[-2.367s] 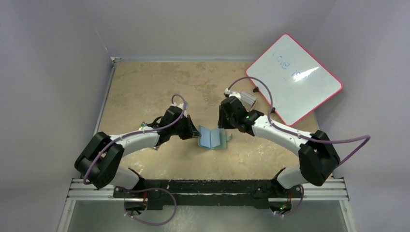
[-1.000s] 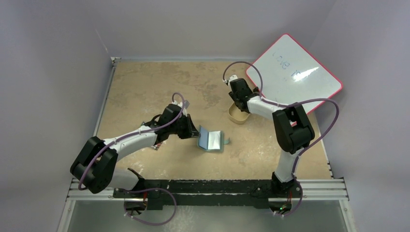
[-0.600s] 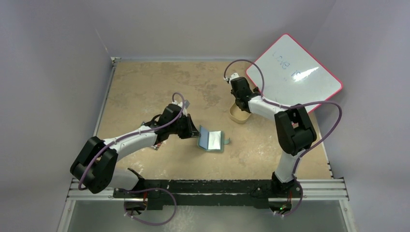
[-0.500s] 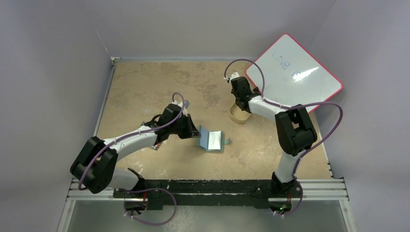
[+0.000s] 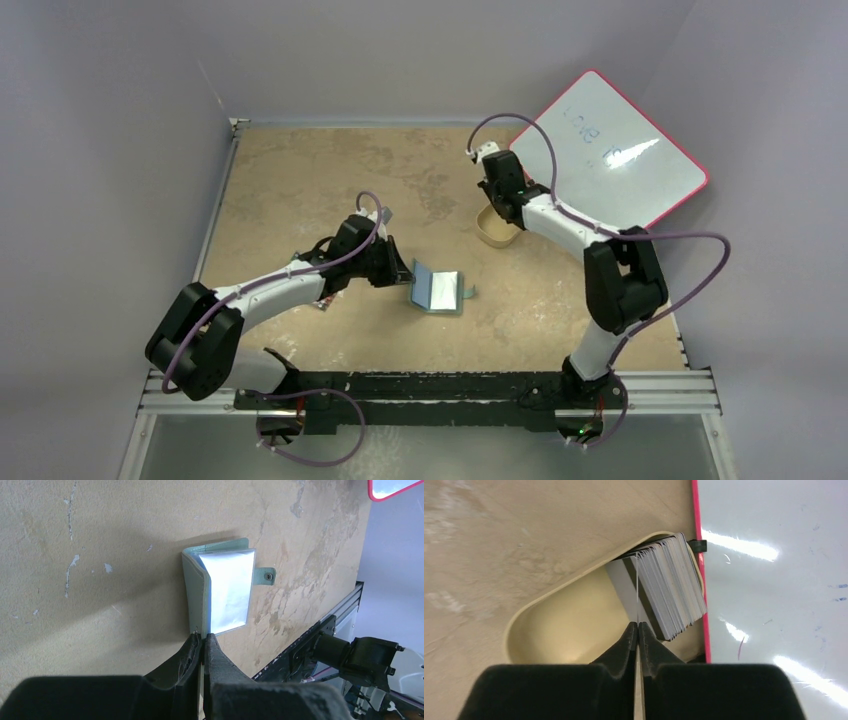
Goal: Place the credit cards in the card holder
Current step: Pick up the credit card from the storage box, then insert the credit card into the card holder.
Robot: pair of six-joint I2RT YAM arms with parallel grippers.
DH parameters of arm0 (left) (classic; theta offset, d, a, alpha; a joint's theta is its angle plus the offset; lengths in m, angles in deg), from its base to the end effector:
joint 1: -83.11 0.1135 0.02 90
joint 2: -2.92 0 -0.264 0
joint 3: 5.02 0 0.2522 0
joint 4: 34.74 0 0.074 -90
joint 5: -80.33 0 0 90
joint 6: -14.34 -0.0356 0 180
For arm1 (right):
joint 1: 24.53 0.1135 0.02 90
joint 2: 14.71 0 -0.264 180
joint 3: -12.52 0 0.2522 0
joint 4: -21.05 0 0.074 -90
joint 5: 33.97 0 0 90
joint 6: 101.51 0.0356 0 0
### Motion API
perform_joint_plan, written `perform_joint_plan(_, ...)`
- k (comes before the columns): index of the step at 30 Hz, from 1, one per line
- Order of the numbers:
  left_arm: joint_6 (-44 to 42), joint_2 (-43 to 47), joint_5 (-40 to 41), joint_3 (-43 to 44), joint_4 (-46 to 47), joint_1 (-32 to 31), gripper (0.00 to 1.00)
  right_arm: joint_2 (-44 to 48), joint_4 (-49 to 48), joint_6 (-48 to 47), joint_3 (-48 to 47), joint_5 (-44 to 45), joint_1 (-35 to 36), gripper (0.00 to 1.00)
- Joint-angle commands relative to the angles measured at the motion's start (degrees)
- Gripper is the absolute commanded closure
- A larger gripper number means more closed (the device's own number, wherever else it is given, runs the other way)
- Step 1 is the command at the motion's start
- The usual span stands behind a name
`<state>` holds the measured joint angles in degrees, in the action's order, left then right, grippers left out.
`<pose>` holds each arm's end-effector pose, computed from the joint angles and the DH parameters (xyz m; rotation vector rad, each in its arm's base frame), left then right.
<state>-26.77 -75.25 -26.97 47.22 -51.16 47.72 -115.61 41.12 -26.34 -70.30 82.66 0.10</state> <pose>0.2160 -0.1664 0.1889 -0.1282 2.5253 -1.0321 0.3638 0.1492 0.2291 -0.4981 2.1290 -0.4220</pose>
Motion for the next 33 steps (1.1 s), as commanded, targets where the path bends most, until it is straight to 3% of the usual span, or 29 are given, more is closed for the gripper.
perform_joint_plan(1, 0.4, 1.5, -0.1, 1.0, 3.4, -0.3, 1.00, 7.8, 4.8, 5.0, -2.7, -8.8, 0.1, 0.99)
perform_joint_plan(9, 2.4, 1.3, 2.7, 0.2, 5.8, -0.3, 1.00, 19.2, 7.7, 13.8, -1.1, -24.0, 0.4, 1.00)
perform_joint_plan(14, 5.7, 0.2, 3.3, -1.4, 10.9, -0.2, 1.00, 26.2, 0.3, 27.6, 6.2, -38.8, 0.7, 1.00)
perform_joint_plan(19, 6.7, -0.3, 5.8, -2.0, 13.0, -0.2, 1.00, 29.8, -6.3, 40.9, 15.2, -43.1, 1.8, 1.00)
perform_joint_plan(23, 6.9, -2.2, 6.2, -2.4, 14.0, -0.1, 0.99, 30.2, -14.9, 48.8, 22.9, -45.3, 2.8, 1.00)
perform_joint_plan(26, 6.7, -3.4, 6.3, -2.3, 13.1, -0.1, 0.92, 28.6, -21.9, 53.5, 27.4, -48.1, 3.3, 1.00)
perform_joint_plan(33, 4.4, -4.1, 8.5, -0.6, 6.9, -0.2, 0.82, 20.8, -27.7, 56.8, 30.3, -48.7, 3.7, 1.00)
